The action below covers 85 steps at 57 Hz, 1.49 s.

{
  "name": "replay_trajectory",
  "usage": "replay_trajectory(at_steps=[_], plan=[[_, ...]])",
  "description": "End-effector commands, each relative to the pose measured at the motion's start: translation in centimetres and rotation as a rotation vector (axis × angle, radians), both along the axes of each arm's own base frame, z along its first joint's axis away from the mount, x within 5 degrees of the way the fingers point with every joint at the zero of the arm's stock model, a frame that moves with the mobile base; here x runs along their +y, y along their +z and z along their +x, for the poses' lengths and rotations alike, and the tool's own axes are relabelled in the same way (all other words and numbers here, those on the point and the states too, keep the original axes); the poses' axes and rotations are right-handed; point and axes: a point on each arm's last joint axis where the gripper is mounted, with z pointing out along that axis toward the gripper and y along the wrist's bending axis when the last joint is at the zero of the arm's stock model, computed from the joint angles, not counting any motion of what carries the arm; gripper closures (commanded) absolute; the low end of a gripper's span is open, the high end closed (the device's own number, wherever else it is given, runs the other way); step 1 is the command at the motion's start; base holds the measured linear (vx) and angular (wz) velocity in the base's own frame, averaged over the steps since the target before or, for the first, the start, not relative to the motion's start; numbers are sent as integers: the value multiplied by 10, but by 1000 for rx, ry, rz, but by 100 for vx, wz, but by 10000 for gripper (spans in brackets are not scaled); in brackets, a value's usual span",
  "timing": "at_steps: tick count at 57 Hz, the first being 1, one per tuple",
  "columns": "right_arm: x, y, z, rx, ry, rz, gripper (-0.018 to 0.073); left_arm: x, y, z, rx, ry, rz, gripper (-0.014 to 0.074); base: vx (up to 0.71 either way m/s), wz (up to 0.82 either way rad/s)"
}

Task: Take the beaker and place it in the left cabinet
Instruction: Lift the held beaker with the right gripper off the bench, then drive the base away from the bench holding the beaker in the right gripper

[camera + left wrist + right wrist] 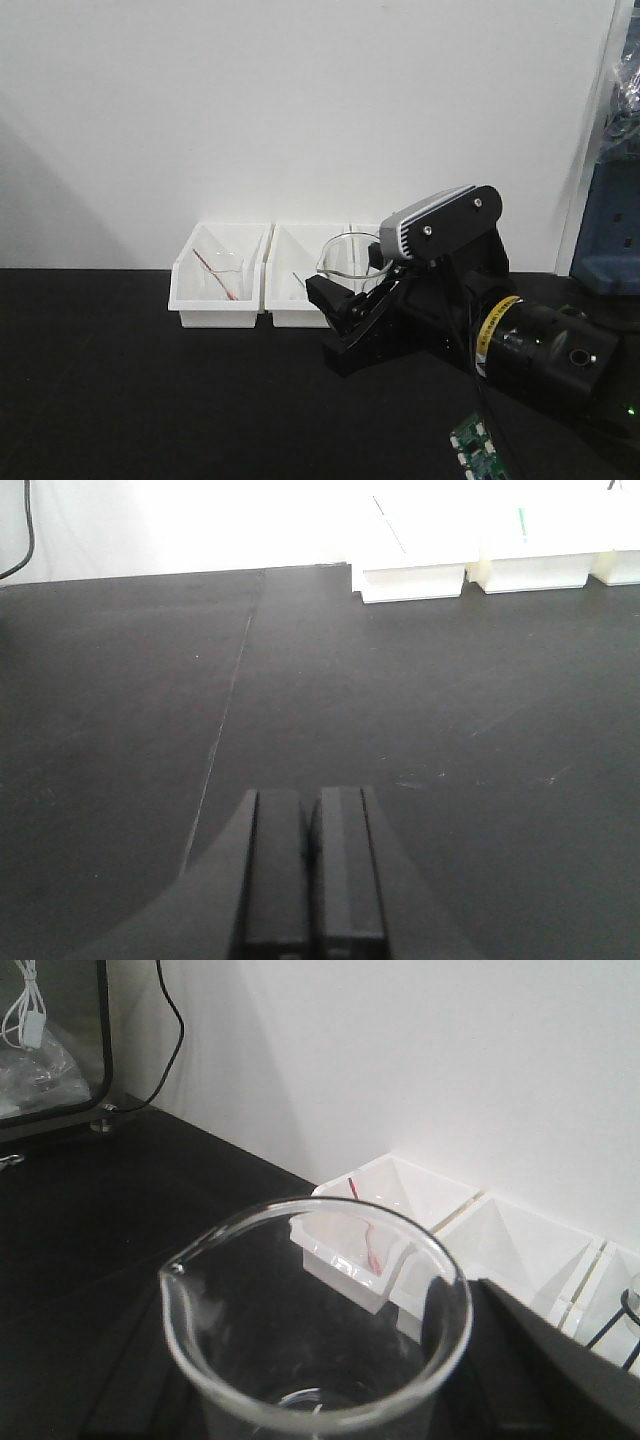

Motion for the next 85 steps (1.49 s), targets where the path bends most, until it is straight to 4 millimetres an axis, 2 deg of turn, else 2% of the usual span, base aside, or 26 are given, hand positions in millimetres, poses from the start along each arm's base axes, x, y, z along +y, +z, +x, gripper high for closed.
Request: replay_trajectory(at_steps=[1,85], plan=[[-2,25,-7,-90,28,64,565,-2,12,0,-108,-21,-12,593,0,0],[-2,25,-7,-90,28,64,565,-2,12,0,-108,-21,-12,593,-5,3]])
